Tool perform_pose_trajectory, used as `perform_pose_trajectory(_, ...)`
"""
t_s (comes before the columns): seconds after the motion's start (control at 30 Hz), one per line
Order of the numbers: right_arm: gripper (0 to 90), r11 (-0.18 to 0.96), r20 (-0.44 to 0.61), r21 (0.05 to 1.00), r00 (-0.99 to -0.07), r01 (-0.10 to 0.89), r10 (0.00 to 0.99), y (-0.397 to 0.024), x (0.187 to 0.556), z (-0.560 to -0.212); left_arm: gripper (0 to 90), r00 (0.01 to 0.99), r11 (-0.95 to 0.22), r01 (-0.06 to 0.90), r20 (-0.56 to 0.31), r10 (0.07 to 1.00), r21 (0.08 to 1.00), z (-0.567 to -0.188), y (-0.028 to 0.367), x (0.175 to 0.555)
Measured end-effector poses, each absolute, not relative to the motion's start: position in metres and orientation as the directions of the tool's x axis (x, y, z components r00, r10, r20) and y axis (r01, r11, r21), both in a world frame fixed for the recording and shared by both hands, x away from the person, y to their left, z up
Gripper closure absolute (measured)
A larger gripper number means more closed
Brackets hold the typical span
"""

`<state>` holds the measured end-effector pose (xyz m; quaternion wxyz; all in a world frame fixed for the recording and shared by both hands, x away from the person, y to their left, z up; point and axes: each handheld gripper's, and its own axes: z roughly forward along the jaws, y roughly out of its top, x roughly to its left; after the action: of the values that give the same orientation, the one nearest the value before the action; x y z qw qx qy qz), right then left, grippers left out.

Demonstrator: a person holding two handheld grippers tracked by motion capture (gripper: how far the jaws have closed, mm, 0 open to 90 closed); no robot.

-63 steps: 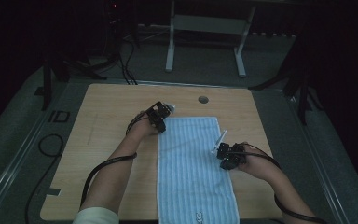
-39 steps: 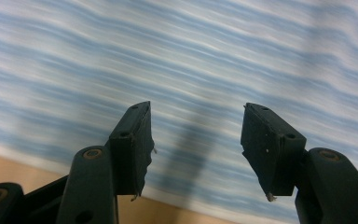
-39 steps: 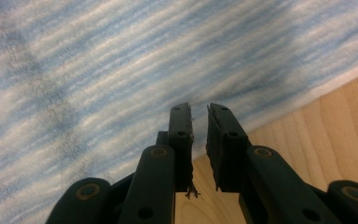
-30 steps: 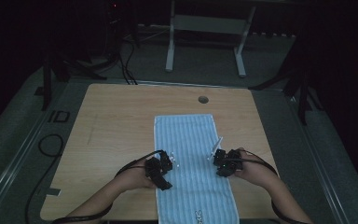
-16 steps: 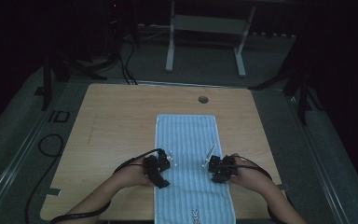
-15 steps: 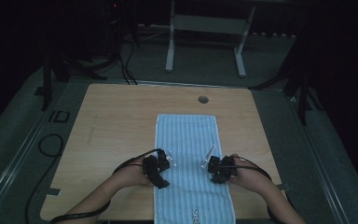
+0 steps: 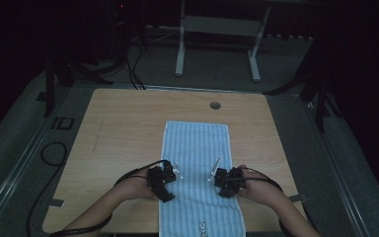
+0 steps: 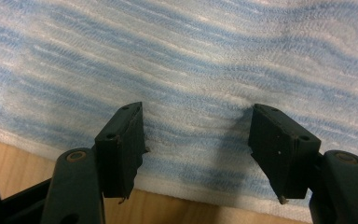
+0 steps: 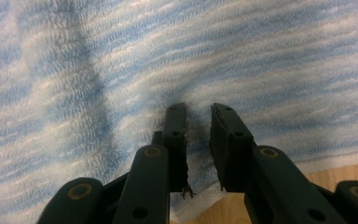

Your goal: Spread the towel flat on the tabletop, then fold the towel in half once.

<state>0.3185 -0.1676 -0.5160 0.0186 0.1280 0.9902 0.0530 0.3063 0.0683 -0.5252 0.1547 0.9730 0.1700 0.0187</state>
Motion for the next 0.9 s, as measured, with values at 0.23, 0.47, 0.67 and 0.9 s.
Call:
perform_pose_trajectory(0.23,65.7,0.964,-0.001,0.098,-0.968,0.249,0.250,-0.166,0.317,-0.515,36.3,0.938,-0.899,0.337,-0.023,0.345,0.281,-0.522,0.073,0.302)
perform_pose_trajectory(0.47,42.2,0.964,-0.105,0.091,-0.961,0.248,0.257,-0.177,0.326,-0.503,36.4,0.906,-0.858,0.409,-0.023,0.423,0.309,-0.507,0.094,0.320)
perform_pose_trajectory(0.67,41.9,0.969,-0.140,0.137,-0.965,0.204,0.223,-0.192,0.354,-0.489,36.5,0.922,-0.874,0.372,-0.013,0.388,0.312,-0.499,0.099,0.334)
perform_pose_trajectory(0.9,58.2,0.985,-0.139,0.060,-0.976,0.162,0.169,-0.186,0.378,-0.490,38.3,0.926,-0.875,0.350,0.015,0.377,0.334,-0.494,0.089,0.350)
